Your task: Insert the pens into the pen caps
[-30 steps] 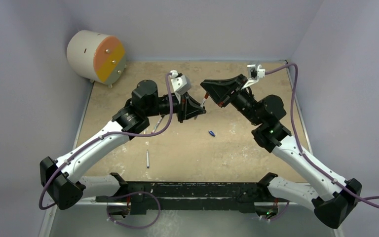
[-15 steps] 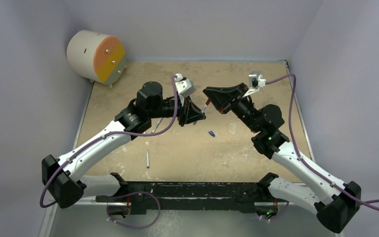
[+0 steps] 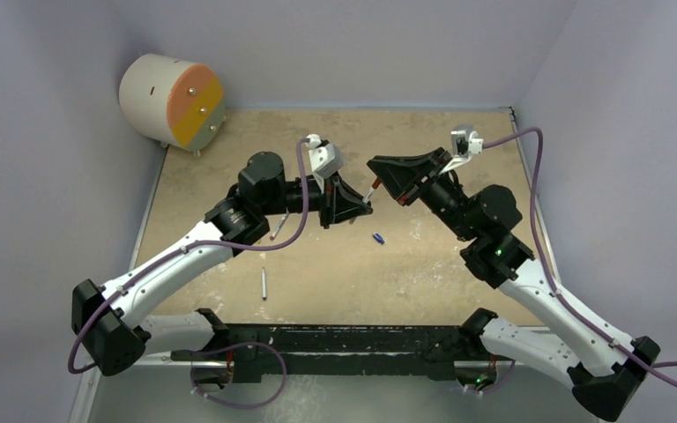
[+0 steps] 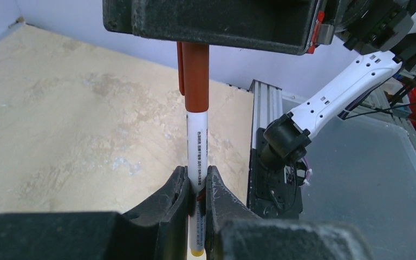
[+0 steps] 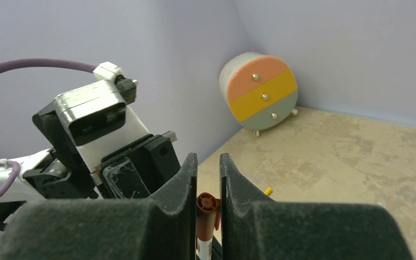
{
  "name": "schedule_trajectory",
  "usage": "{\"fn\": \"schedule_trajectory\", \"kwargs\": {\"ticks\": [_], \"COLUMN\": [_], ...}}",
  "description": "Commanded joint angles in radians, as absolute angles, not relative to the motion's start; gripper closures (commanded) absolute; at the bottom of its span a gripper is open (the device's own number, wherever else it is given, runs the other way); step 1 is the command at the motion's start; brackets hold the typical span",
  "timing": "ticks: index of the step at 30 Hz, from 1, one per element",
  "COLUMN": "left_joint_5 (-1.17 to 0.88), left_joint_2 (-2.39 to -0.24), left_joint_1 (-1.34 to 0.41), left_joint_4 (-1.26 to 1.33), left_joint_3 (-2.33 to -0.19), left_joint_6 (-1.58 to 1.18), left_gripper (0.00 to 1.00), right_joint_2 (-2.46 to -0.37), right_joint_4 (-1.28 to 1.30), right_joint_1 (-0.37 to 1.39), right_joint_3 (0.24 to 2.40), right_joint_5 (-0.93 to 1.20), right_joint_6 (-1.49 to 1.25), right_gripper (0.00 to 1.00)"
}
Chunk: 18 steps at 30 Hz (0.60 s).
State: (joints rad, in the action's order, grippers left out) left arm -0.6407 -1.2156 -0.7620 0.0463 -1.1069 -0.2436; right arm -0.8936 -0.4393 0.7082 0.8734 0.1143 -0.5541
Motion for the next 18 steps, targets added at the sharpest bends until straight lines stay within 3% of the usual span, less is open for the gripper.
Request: {"fn": "schedule_trajectory", "kwargs": {"ticks": [1, 8, 10, 13, 18], "left_joint_5": [-0.569, -0.425, -0.338, -0.032, 0.340], "left_joint_2": [-1.127, -1.058, -1.051, -1.107, -1.308], "left_joint_1": [-0.754, -0.753, -0.754, -0.753, -0.754], "left_joint_4": [0.365, 0.155, 0.074, -0.089, -0.243], "left_joint_3": [-1.055, -0.947, -0.943, -0.976, -1.022], "left_joint_6": [-0.277, -0.229, -0.200, -0.183, -0.169], "left_gripper": [1.00, 1.00, 1.00, 1.00, 1.00], "right_joint_2": [-0.867, -0.667, -0.624, -0.623, -0.660], "right_joint_4": [-0.083, -0.017, 0.002, 0.112, 0.158], "right_joint_1": [0.756, 0.746, 0.746, 0.746, 0.747], "right_joint_3": [0.954, 1.044, 1.053, 1.077, 0.990], "right_joint_5": [0.039, -0.365, -0.417, -0.470, -0.386], "right_joint_6": [-0.513, -0.454, -0.407, -0.381, -0.432], "right_gripper": [0.96, 0.42, 0.42, 0.43, 0.44]}}
